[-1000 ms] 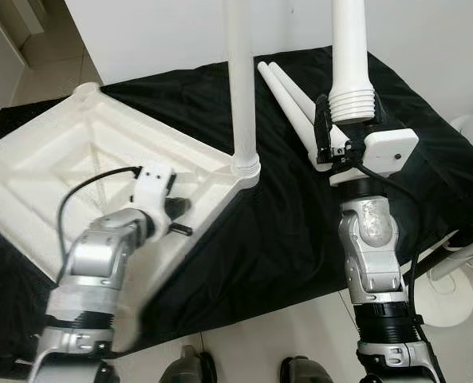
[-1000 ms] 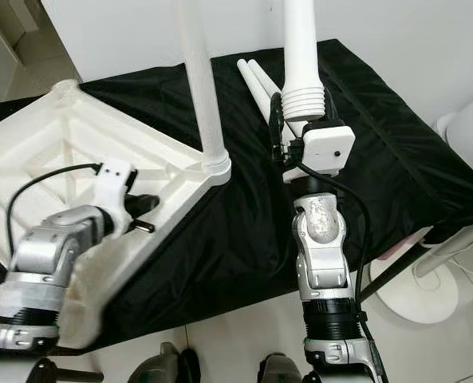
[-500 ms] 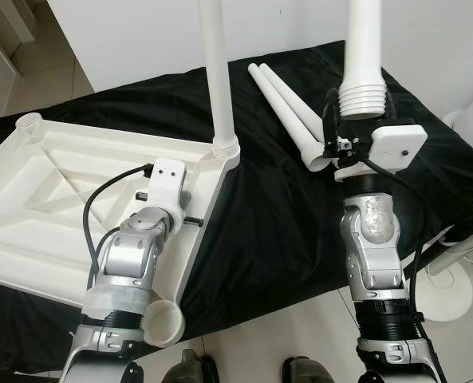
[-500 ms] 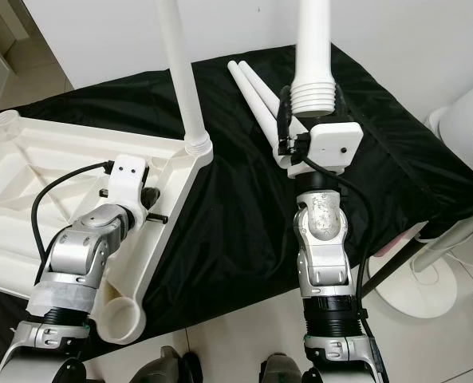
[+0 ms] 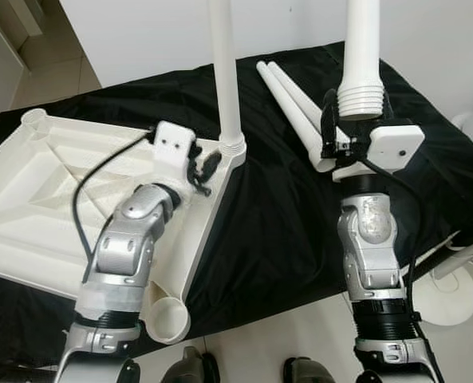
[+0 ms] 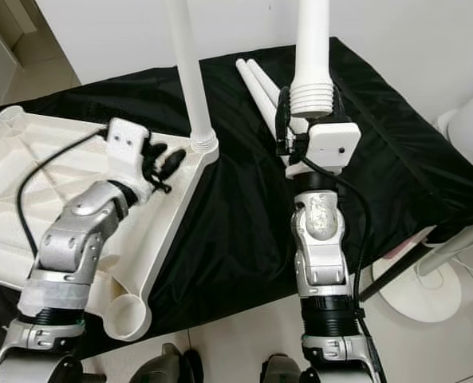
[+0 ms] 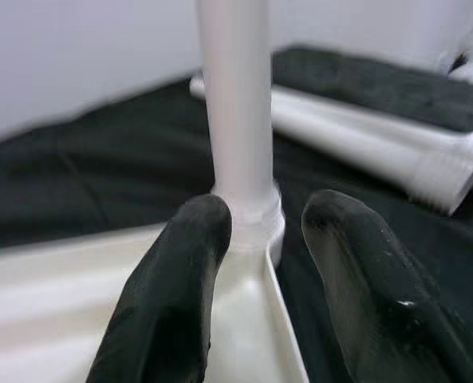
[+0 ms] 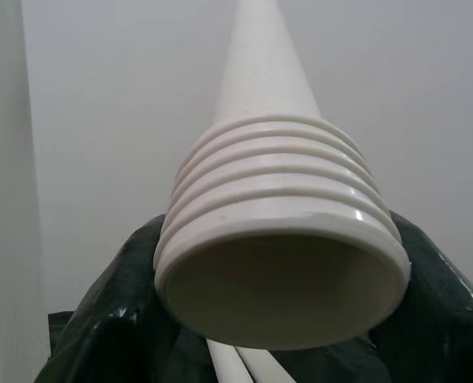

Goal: Building children table

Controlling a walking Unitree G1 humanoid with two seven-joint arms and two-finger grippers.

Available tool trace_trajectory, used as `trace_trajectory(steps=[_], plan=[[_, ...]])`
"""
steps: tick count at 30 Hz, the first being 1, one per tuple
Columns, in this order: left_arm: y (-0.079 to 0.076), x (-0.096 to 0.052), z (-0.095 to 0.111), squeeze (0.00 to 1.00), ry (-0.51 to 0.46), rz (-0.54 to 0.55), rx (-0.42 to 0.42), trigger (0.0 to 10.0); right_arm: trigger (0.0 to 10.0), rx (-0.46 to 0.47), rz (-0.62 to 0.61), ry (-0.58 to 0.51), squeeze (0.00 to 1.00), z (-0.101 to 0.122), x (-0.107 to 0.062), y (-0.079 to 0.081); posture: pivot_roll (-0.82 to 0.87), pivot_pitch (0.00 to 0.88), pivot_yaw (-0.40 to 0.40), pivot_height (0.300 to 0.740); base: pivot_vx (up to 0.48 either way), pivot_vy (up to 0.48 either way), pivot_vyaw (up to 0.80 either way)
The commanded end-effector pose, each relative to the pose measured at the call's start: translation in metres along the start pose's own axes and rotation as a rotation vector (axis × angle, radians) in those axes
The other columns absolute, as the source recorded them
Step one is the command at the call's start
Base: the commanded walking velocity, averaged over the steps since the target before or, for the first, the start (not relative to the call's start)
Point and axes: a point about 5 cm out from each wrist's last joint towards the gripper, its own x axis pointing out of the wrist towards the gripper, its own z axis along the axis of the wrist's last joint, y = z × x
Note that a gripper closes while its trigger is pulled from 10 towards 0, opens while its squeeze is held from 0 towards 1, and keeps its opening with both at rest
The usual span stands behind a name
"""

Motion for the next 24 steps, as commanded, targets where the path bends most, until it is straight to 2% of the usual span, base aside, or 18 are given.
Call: trace_trajectory(steps=[1,2,4,5,6,9,13,15,16,17,18,24], plan=[[0.002,-0.004,0.002,0.0,-0.023,-0.046,0.012,10.0,10.0,0.009,0.011,-0.014,0.0,0.002,0.002,0.003,-0.05,0.098,0.099,0.74,0.0,0.0,0.0],[0.007,-0.011,0.009,0.0,-0.064,-0.067,0.044,10.0,10.0,0.008,0.012,-0.011,0.0,0.001,0.002,0.002,-0.05,0.095,0.087,0.74,0.0,0.0,0.0],[0.007,-0.011,0.009,0.0,-0.064,-0.067,0.044,10.0,10.0,0.008,0.012,-0.011,0.0,0.001,0.002,0.002,-0.05,0.095,0.087,0.74,0.0,0.0,0.0],[0.017,-0.02,0.013,0.0,-0.081,-0.089,0.076,10.0,10.0,0.006,0.015,-0.01,0.0,0.001,0.001,0.0,-0.04,0.09,0.074,0.74,0.0,0.0,0.0],[0.017,-0.02,0.013,0.0,-0.081,-0.089,0.076,10.0,10.0,0.006,0.015,-0.01,0.0,0.001,0.001,0.0,-0.04,0.09,0.074,0.74,0.0,0.0,0.0],[0.049,-0.038,0.023,0.0,-0.092,-0.116,0.107,10.0,10.0,0.022,0.064,-0.047,0.0,0.006,0.008,-0.002,-0.04,0.084,0.062,0.74,0.0,0.0,0.0],[0.053,-0.04,0.027,0.0,-0.099,-0.13,0.107,10.0,10.0,0.032,0.084,-0.066,0.0,0.01,0.011,-0.001,-0.03,0.083,0.059,0.74,0.0,0.0,0.0],[0.061,-0.044,0.032,0.0,-0.089,-0.149,0.161,10.0,10.0,0.052,0.147,-0.137,0.0,0.025,0.022,0.005,-0.03,0.082,0.061,0.74,0.0,0.0,0.0],[0.061,-0.044,0.032,0.0,-0.089,-0.149,0.161,10.0,10.0,0.052,0.147,-0.137,0.0,0.025,0.022,0.005,-0.03,0.082,0.061,0.74,0.0,0.0,0.0],[0.07,-0.048,0.031,0.0,-0.057,-0.148,0.193,10.0,10.0,0.077,0.215,-0.21,0.0,0.041,0.033,0.012,-0.04,0.082,0.062,0.74,0.0,0.0,0.0],[0.073,-0.05,0.03,0.0,-0.043,-0.146,0.195,10.0,10.0,0.088,0.24,-0.235,0.0,0.047,0.036,0.015,-0.04,0.082,0.062,0.74,0.0,0.0,0.0],[0.079,-0.056,0.027,0.0,-0.006,-0.161,0.225,10.0,10.0,0.103,0.311,-0.284,0.0,0.058,0.042,0.024,-0.03,0.08,0.06,0.74,0.0,0.0,0.0]])
